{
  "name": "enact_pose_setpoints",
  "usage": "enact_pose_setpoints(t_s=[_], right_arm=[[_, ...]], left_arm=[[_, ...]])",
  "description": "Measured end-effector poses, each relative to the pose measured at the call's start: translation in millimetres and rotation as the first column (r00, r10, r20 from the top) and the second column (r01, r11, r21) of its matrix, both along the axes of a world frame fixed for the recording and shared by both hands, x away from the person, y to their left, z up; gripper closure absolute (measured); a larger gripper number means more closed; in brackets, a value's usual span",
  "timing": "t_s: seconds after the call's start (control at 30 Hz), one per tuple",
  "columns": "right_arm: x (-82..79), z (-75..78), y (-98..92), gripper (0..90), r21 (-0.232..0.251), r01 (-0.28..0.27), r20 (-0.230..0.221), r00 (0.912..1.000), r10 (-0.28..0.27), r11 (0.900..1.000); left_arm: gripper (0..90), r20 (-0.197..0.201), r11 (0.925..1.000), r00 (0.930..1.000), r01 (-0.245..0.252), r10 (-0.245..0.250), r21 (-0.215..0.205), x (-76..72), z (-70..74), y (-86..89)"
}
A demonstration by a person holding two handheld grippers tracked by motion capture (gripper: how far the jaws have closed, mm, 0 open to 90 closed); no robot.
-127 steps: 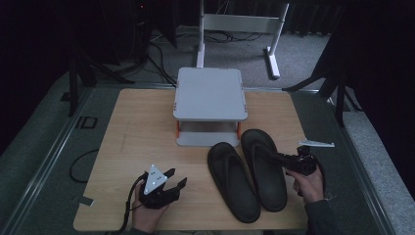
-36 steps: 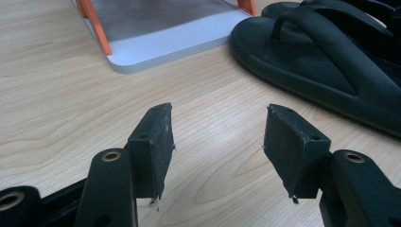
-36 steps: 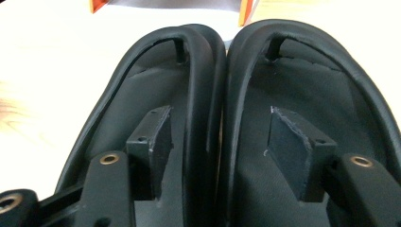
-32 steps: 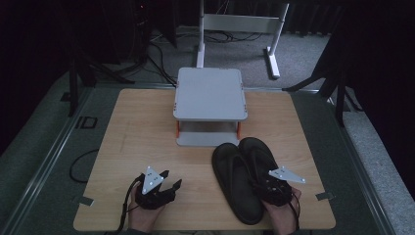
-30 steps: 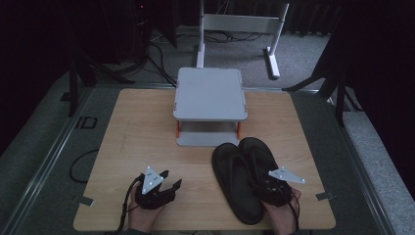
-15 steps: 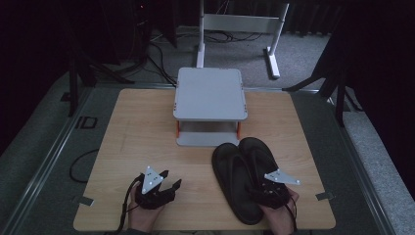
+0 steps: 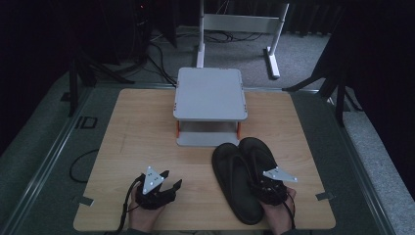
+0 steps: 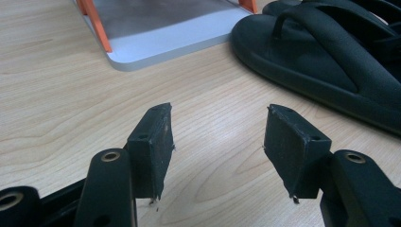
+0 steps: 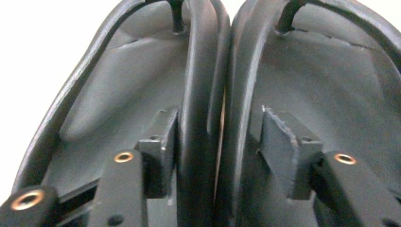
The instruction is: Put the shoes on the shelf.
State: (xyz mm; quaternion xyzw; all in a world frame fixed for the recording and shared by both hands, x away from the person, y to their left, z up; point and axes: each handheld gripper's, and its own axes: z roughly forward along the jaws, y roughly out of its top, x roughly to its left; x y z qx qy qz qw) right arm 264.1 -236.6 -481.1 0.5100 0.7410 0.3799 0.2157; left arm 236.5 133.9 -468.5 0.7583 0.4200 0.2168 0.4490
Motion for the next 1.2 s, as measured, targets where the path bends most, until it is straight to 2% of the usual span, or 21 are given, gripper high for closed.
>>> enact_pose_setpoints(t_s=[0.13, 0.23, 0.33, 0.4, 0.53, 0.63, 0.73, 1.0, 1.2], right_arm=[[1.5, 0.6, 1.9, 58.4, 0.005, -0.001, -0.003, 1.0000, 0.001, 1.000], [1.2, 0.8, 3.9, 61.5, 0.000, 0.003, -0.007, 1.0000, -0.003, 1.000], [1.4, 0.5, 6.8, 71.3, 0.001, 0.006, -0.021, 0.9998, -0.006, 1.000], [-0.1, 0.0, 11.3, 73.0, -0.033, 0.015, -0.006, 0.9999, -0.016, 0.999], [0.8, 1.0, 11.7, 74.6, -0.019, 0.043, -0.023, 0.9988, -0.043, 0.999], [-1.6, 1.0, 14.1, 75.4, -0.023, 0.066, -0.009, 0.9978, -0.066, 0.998], [-3.0, 1.4, 12.8, 75.7, 0.001, 0.086, -0.012, 0.9962, -0.086, 0.996], [-13.8, 4.3, 13.5, 76.1, 0.043, 0.081, 0.003, 0.9967, -0.081, 0.996], [-13.8, 13.6, 20.9, 76.0, 0.066, 0.060, 0.023, 0.9978, -0.062, 0.996]], left_arm=[[42.8, 0.000, 1.0000, 1.0000, -0.001, 0.001, -0.001, 0.4, -0.5, -0.1], [42.8, -0.001, 1.0000, 1.0000, 0.002, -0.002, 0.000, 0.3, -0.9, -0.9], [42.8, 0.000, 1.0000, 1.0000, 0.004, -0.004, 0.001, 0.1, -0.6, -1.2], [42.8, 0.001, 1.0000, 1.0000, 0.003, -0.003, 0.000, 0.1, -0.5, -1.0], [42.8, 0.000, 1.0000, 1.0000, 0.000, 0.000, -0.001, 0.3, -0.5, -0.2], [42.8, 0.001, 1.0000, 1.0000, -0.001, 0.001, 0.000, 0.2, -0.1, 0.7], [42.8, 0.002, 1.0000, 1.0000, -0.006, 0.006, -0.002, 0.2, 0.8, 2.7], [42.8, 0.009, 0.9999, 0.9998, -0.016, 0.016, -0.004, -0.5, 2.5, 6.6], [42.8, 0.010, 0.9996, 0.9995, -0.029, 0.029, 0.002, -1.2, 2.4, 10.3]])
